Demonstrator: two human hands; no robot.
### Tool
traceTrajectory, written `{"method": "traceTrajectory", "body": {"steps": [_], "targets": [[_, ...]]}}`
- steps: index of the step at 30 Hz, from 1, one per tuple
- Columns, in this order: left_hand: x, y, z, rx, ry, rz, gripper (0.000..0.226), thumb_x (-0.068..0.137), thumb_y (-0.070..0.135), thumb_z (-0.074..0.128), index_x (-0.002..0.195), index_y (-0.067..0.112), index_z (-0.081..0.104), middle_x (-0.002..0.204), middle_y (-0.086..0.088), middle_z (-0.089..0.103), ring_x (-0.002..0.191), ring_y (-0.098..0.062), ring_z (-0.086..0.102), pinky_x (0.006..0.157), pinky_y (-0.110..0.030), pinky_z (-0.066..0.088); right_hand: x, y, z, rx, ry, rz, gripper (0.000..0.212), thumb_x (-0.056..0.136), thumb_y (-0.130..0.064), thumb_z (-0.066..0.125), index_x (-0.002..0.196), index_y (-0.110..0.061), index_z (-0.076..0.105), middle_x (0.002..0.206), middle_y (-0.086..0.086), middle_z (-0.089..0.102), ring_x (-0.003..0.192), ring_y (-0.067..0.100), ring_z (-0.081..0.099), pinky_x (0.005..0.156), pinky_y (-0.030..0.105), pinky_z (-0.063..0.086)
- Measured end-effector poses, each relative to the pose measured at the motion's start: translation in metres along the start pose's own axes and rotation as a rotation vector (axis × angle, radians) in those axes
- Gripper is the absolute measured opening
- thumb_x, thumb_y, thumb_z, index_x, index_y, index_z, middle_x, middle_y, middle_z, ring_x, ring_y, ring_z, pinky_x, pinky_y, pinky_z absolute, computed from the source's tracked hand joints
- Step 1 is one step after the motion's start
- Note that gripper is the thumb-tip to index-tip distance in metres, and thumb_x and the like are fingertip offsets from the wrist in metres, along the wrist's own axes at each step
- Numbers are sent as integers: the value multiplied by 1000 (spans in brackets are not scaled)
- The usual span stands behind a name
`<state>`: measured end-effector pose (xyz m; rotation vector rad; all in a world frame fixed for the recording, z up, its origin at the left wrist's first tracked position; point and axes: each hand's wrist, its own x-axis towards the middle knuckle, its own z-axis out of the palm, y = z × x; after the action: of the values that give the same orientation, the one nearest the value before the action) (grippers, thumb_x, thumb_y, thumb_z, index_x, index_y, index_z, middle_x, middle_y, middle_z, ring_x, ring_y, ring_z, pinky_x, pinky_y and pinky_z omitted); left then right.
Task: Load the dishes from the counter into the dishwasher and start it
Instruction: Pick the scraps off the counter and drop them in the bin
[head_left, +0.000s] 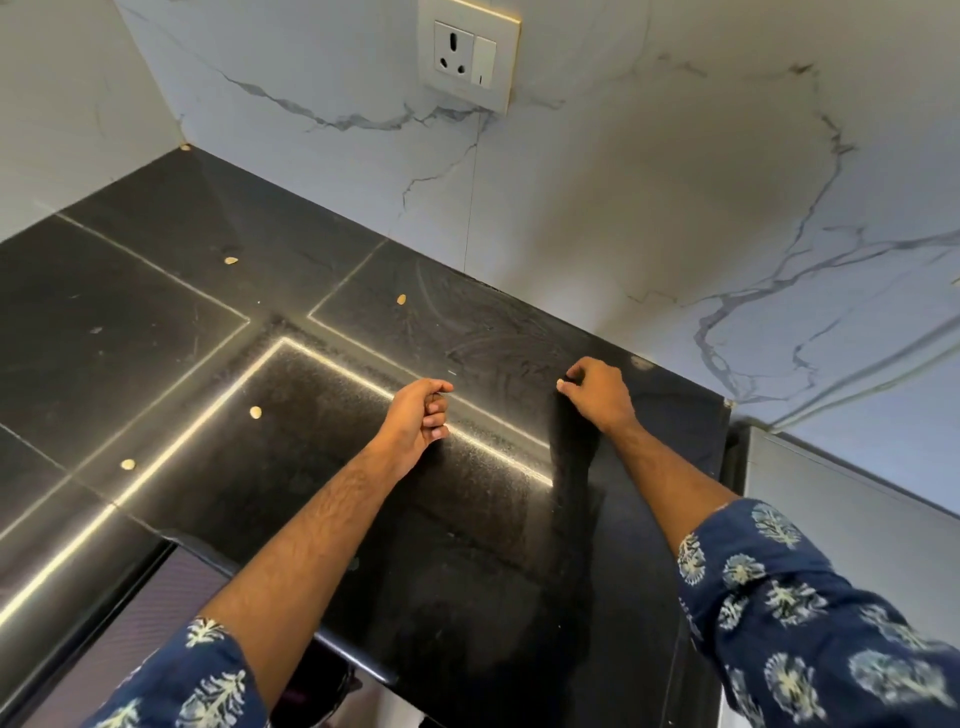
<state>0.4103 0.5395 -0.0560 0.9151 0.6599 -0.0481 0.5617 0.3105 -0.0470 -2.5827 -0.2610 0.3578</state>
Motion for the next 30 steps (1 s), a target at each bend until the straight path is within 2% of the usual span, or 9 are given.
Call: {"method": "traceTrajectory", "body": {"steps": [8,12,14,17,20,22,26,28,30], "targets": [[-2,-1,-17,67,4,36,15,100,15,45,98,10,59,56,6,37,42,-6,28,41,-22,29,-1,-7,8,-47,61,-25,9,85,-19,76,79,-18,70,83,-2,70,79,17,66,69,33,51],[-7,-2,-24,96,14,36,17,100,15,44,98,9,60,55,7,38,42,-6,28,41,-22,29,11,-12,1,-102,-105,58,9,82,-17,73,78,-10,73,82,5,72,78,21,67,75,39,58],[-11,0,-29,115,18,42,18,100,15,44,98,9,60,56,7,38,43,-6,28,41,-23,29,15,-16,-3,-168,-205,68,20,81,-25,70,73,-6,65,76,8,66,73,24,62,68,36,54],[-20,4,-40,143,29,54,17,100,17,46,99,10,62,57,7,38,44,-6,29,42,-23,30,9,-21,0,-365,-293,-17,34,85,-35,60,62,-14,46,68,6,53,67,25,55,60,31,43],[-34,14,-59,298,123,77,15,100,18,48,95,14,61,57,8,39,43,-5,30,43,-23,29,-2,-36,15,-527,-297,-121,34,86,-36,56,62,-15,45,67,4,54,69,27,58,60,31,46],[-43,21,-78,437,239,109,11,99,18,49,95,15,60,62,6,42,45,-5,33,43,-23,30,-11,-57,29,-316,-309,-119,36,87,-32,55,59,-14,44,60,3,49,62,24,53,53,30,38],[-58,36,-123,615,487,168,9,97,22,52,95,19,61,84,-7,56,68,-14,49,58,-35,45,-36,-111,60,639,-546,90,25,93,-18,49,68,-19,44,59,-1,31,49,10,27,44,23,21],[-63,43,-146,734,582,216,11,96,19,53,98,16,63,98,-7,63,93,-22,61,80,-39,48,-45,-132,76,812,-606,191,24,96,-13,49,73,-19,45,58,-4,31,46,6,25,42,19,18],[-67,47,-167,845,620,264,9,96,17,55,98,13,63,107,-3,66,108,-25,62,86,-33,44,-52,-148,86,789,-608,166,26,97,-15,53,75,-21,42,60,-3,30,47,7,26,45,22,18]]}}
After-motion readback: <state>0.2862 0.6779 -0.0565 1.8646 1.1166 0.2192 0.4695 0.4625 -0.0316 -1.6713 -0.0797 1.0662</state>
